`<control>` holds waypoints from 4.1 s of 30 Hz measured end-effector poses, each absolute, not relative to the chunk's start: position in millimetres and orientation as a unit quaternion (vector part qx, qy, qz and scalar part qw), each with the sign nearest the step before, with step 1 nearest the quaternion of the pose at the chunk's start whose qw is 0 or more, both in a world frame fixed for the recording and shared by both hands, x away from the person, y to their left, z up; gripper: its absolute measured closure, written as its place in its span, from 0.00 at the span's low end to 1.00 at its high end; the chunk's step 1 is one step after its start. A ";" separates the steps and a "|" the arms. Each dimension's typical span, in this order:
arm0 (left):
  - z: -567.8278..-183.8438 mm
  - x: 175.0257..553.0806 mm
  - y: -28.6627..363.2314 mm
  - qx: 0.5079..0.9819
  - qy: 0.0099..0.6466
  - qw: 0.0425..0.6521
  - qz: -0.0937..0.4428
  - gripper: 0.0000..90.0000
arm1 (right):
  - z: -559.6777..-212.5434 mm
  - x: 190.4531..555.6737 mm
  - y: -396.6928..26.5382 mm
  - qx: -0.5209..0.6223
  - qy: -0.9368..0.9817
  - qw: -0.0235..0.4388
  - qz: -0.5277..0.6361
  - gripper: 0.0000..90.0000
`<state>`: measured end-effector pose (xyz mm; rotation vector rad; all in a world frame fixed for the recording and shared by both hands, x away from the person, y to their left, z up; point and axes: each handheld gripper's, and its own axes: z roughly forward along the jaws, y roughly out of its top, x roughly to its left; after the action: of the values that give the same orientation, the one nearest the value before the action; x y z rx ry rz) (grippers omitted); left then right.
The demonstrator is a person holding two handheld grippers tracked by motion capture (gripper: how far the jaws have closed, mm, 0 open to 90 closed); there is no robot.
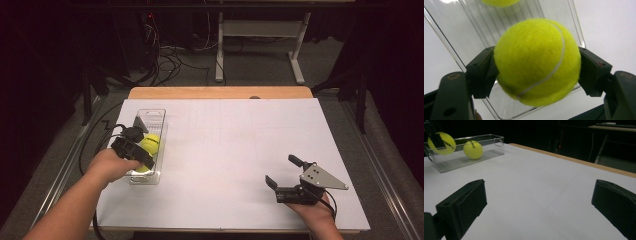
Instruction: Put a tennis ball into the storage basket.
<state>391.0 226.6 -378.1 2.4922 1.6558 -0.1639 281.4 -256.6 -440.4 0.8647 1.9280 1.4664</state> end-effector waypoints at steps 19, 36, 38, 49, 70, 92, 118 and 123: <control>-362.9 390.8 223.5 0.830 0.550 0.077 -0.047 0.01 | -440.2 281.2 -254.1 0.322 0.719 0.279 0.549 0.00; -362.1 389.7 210.1 0.837 0.539 0.077 -0.053 0.01 | -440.2 281.3 -254.5 0.321 0.720 0.279 0.549 0.00; -362.0 389.0 206.4 0.839 0.536 0.075 -0.054 0.01 | -440.2 281.3 -254.4 0.321 0.720 0.280 0.548 0.00; -357.5 389.9 178.3 0.850 0.517 0.080 -0.058 0.01 | -439.8 280.7 -253.8 0.322 0.719 0.280 0.549 0.00; -347.7 390.9 105.1 0.875 0.474 0.080 -0.058 0.01 | -439.3 279.2 -254.7 0.321 0.716 0.281 0.552 0.00; -391.8 383.3 80.4 0.886 0.452 0.076 -0.069 0.01 | -439.4 278.9 -256.8 0.325 0.713 0.280 0.555 0.00; -422.3 333.0 105.6 0.854 0.435 0.285 -0.002 0.01 | -440.3 278.3 -254.3 0.318 0.718 0.279 0.553 0.00; -430.1 325.8 114.8 0.839 0.424 0.342 0.011 0.02 | -440.8 277.3 -253.0 0.318 0.718 0.277 0.553 0.00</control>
<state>325.8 114.8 -430.1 2.1808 1.1015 0.0291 277.3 -253.0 -440.8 0.8551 1.9290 1.4860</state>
